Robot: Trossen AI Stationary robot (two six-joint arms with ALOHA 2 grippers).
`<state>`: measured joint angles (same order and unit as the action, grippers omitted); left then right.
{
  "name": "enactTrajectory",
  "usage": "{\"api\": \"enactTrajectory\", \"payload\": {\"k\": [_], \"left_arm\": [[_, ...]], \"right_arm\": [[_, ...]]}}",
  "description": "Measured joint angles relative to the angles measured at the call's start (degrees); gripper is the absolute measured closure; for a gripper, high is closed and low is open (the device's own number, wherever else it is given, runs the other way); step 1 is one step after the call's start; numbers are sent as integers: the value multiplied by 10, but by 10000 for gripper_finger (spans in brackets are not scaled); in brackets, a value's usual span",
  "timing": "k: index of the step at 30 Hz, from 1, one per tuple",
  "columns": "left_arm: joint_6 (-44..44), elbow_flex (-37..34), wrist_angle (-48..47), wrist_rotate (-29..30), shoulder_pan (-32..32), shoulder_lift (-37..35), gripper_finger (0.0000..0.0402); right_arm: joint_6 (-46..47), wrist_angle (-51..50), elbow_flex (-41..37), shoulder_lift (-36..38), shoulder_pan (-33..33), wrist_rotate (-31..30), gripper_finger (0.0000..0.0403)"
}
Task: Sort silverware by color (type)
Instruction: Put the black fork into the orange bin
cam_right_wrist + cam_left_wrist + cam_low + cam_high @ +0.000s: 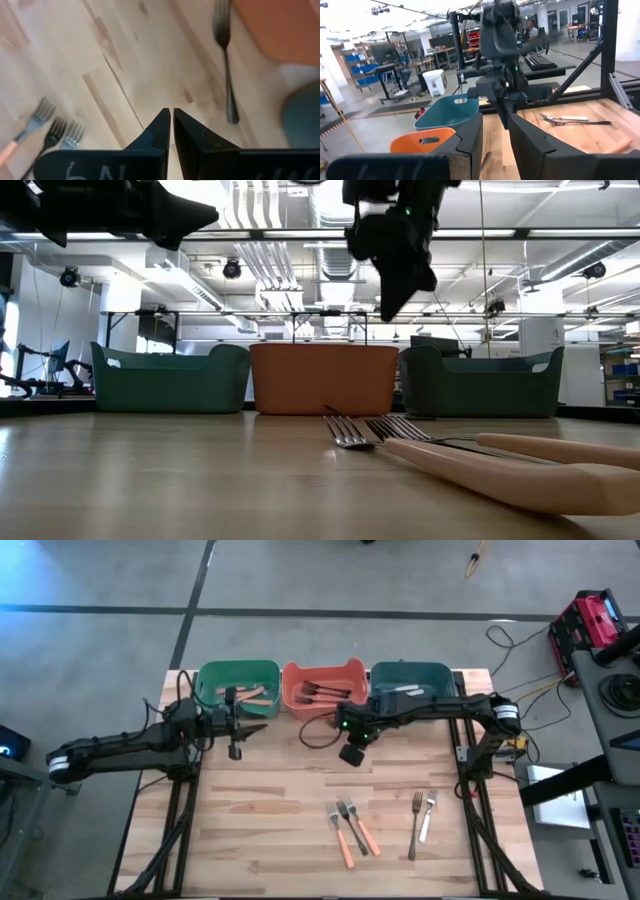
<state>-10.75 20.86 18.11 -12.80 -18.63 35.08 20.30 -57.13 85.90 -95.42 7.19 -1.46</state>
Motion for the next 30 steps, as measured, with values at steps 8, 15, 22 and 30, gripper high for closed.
{"api": "enactTrajectory", "payload": {"k": [8,15,22,30], "left_arm": [[41,0,0,0,1,4,324],[43,0,25,15,1,12,324],[7,0,64,56,0,8,324],[20,0,15,67,1,9,324]], "right_arm": [[58,138,-139,0,-1,-33,390],[133,275,-218,0,0,-156,390],[201,337,-233,0,4,-213,390],[234,372,-239,0,4,-242,390]]}}
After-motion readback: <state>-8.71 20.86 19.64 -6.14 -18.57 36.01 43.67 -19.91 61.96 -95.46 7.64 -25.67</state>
